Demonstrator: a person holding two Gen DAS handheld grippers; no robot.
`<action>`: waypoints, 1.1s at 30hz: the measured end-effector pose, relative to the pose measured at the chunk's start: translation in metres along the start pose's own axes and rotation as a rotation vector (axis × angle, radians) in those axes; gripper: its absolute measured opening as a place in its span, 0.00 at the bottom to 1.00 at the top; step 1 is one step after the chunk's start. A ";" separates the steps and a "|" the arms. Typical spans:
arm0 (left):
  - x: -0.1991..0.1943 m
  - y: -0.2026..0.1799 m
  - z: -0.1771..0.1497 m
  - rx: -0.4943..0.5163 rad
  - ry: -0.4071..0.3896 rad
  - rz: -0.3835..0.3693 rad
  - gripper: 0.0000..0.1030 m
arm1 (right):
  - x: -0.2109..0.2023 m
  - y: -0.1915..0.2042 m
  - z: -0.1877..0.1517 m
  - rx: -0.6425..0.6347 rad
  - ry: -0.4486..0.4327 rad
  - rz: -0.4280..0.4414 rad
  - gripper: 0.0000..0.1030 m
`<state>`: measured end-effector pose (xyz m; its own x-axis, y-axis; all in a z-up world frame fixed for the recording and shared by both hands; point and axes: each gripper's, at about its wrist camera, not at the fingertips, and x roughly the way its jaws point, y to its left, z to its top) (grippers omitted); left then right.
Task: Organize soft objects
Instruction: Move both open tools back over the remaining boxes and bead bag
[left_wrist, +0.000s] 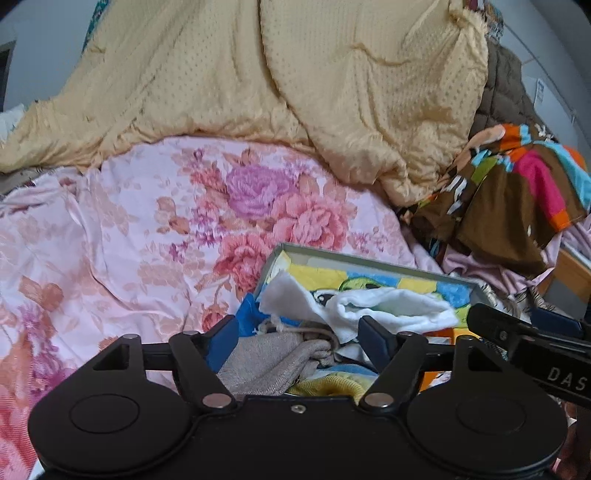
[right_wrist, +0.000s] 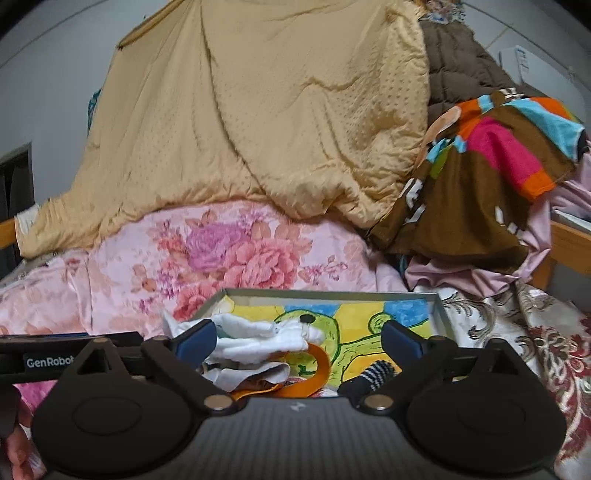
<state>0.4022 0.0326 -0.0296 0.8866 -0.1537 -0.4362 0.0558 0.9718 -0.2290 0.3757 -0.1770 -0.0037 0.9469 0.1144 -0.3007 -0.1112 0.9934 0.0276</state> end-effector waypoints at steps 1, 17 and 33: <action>-0.005 -0.001 0.000 0.003 -0.010 0.001 0.74 | -0.006 -0.002 0.001 0.008 -0.005 0.000 0.97; -0.114 -0.021 -0.016 0.031 -0.133 -0.018 0.94 | -0.103 -0.020 -0.008 0.080 -0.039 -0.005 1.00; -0.192 -0.030 -0.052 0.048 -0.167 -0.003 0.99 | -0.181 -0.028 -0.028 0.067 -0.060 -0.017 1.00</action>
<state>0.2064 0.0233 0.0157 0.9502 -0.1282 -0.2842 0.0763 0.9794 -0.1868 0.1993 -0.2259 0.0235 0.9650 0.0955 -0.2441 -0.0761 0.9932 0.0876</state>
